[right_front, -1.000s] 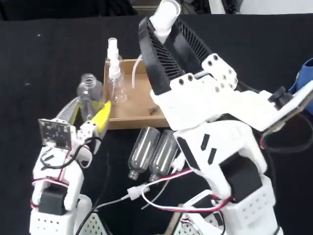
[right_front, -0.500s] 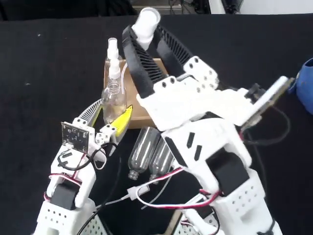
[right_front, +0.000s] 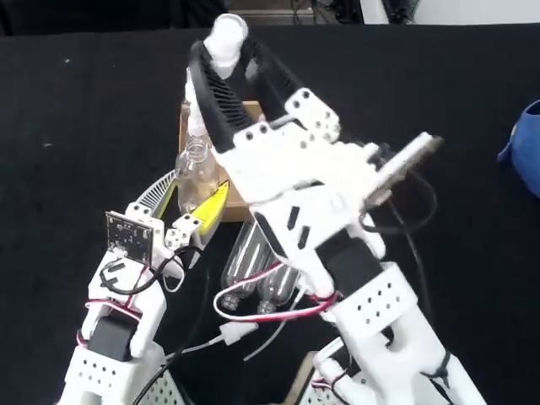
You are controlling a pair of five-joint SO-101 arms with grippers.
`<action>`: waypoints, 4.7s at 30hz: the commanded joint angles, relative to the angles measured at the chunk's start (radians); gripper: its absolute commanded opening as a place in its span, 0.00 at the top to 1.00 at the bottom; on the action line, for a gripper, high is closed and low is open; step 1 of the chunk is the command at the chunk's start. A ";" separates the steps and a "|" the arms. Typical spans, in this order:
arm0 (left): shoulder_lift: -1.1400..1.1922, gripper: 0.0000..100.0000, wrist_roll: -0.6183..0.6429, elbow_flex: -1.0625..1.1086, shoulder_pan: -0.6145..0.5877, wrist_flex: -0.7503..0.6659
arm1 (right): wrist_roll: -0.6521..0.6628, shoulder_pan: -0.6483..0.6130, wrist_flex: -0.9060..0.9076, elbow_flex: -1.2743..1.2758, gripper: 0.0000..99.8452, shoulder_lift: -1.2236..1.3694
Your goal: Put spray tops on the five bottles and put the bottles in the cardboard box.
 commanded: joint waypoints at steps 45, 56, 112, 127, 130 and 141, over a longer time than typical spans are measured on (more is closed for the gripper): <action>-0.014 0.97 0.002 -0.016 0.002 -0.026 | 0.018 0.017 0.287 -0.048 0.99 -0.113; -0.014 0.97 0.002 -0.016 0.002 -0.026 | 0.018 0.040 0.285 -0.039 0.99 -0.120; -0.014 0.97 0.002 -0.015 0.002 -0.025 | 0.201 -0.137 0.663 -0.019 0.89 -0.110; -0.014 0.97 0.002 -0.015 0.002 -0.025 | 0.207 -0.127 0.773 -0.189 0.98 -0.119; -0.014 0.97 0.002 -0.015 0.002 -0.025 | 0.201 -0.078 0.776 -0.193 0.98 -0.119; -0.014 0.97 0.002 -0.015 0.002 -0.025 | 0.201 -0.020 0.740 -0.318 0.99 0.124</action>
